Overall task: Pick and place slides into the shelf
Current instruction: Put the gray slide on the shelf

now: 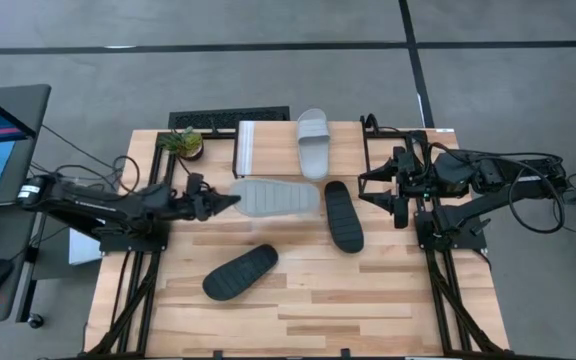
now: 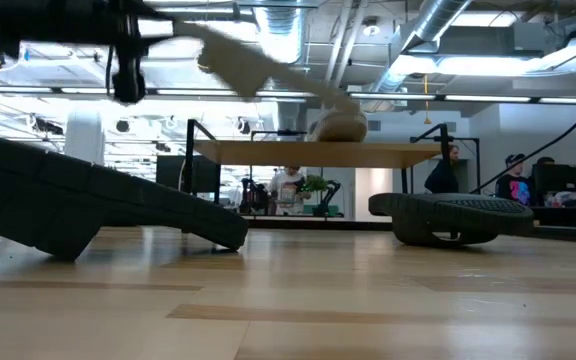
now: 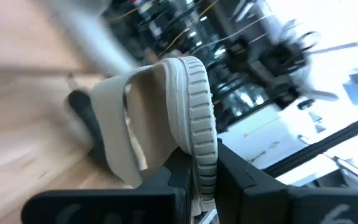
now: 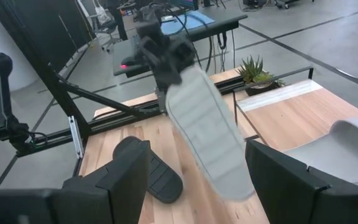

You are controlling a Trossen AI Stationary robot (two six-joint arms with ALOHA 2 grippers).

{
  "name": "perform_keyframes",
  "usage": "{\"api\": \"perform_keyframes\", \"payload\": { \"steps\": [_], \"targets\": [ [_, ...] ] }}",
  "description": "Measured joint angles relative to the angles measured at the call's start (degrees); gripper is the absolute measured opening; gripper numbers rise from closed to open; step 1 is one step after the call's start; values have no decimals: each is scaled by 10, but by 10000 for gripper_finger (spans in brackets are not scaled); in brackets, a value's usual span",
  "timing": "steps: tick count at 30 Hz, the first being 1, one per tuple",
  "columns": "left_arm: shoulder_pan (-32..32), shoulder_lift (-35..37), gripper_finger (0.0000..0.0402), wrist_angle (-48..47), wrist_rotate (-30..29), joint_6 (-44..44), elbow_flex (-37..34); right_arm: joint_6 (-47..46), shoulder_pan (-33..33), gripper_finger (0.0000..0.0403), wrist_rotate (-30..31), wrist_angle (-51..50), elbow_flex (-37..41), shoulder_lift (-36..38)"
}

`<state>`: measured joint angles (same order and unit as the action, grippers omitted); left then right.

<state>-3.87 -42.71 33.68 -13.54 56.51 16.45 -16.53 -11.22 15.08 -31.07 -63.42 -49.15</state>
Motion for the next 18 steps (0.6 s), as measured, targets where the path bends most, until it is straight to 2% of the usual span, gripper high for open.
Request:
{"api": "perform_keyframes", "payload": {
  "steps": [5, 12, 18],
  "targets": [
    [-13, 15, 21, -86, -10, -81, 103, 3, 0, 255, 0, 0, 0, 0],
    [-20, 0, 21, -232, -51, -187, 266, 35, 0, 255, 19, -2, 0, 0],
    [-20, -33, 21, -286, -69, -222, 365, 46, 9, 255, 19, -16, 0, 0]
  ]
}}
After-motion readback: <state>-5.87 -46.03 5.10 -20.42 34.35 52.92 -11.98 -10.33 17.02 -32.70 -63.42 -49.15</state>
